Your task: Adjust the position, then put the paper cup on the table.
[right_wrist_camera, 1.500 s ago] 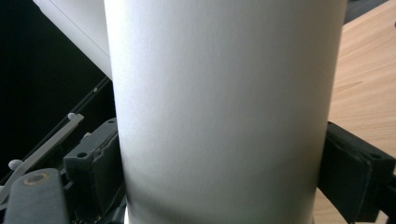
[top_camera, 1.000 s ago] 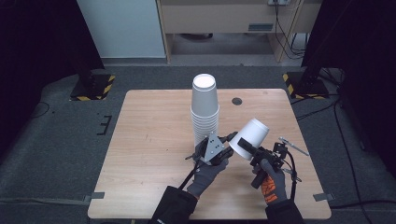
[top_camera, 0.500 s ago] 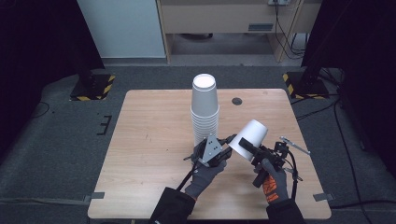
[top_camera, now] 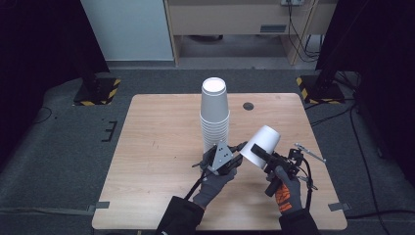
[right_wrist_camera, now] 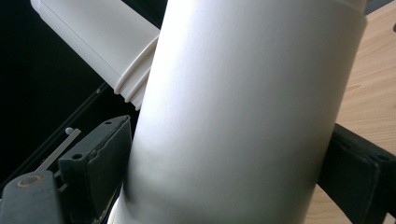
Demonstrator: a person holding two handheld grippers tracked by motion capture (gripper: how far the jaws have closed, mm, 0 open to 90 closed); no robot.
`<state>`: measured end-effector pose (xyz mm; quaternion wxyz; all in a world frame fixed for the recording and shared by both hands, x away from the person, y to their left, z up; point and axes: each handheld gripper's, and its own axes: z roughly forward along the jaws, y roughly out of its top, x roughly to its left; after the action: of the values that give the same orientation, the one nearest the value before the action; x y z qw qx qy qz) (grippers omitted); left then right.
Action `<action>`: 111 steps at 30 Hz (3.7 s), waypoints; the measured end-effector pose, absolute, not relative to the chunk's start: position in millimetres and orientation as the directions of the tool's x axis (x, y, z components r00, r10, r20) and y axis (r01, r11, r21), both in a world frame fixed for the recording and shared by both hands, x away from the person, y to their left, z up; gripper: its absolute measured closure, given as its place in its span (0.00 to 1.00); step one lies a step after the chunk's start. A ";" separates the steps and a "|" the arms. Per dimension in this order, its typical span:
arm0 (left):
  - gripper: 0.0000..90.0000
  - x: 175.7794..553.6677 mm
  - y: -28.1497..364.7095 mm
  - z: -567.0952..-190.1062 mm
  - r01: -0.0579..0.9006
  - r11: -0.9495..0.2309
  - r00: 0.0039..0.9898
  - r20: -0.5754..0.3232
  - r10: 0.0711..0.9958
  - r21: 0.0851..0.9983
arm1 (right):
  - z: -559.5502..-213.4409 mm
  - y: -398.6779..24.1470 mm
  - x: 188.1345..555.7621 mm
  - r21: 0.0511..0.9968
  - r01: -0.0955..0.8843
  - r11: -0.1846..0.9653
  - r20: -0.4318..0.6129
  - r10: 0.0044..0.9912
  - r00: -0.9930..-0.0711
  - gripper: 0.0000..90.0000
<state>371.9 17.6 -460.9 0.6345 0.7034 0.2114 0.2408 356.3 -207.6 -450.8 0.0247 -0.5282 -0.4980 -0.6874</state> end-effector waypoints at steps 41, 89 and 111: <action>0.95 353.5 60.9 -434.4 0.032 -0.139 0.832 0.050 0.552 0.990 | -437.8 -261.4 358.1 0.823 0.306 -0.478 0.564 0.747 -0.351 0.11; 0.95 333.0 137.6 -429.9 0.140 -0.200 0.852 -0.015 0.524 0.970 | -463.8 -272.7 366.8 0.924 0.381 -0.034 0.142 0.956 -0.257 0.12; 0.95 327.4 218.0 -443.0 0.251 -0.215 0.738 -0.043 0.674 0.944 | -473.8 -273.5 369.9 0.908 0.419 0.001 0.117 0.960 -0.255 0.12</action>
<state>327.4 218.0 -443.0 0.5467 0.7550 0.3062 0.1934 369.9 -273.5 -473.8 -0.2929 -0.5354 -0.6440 -0.4613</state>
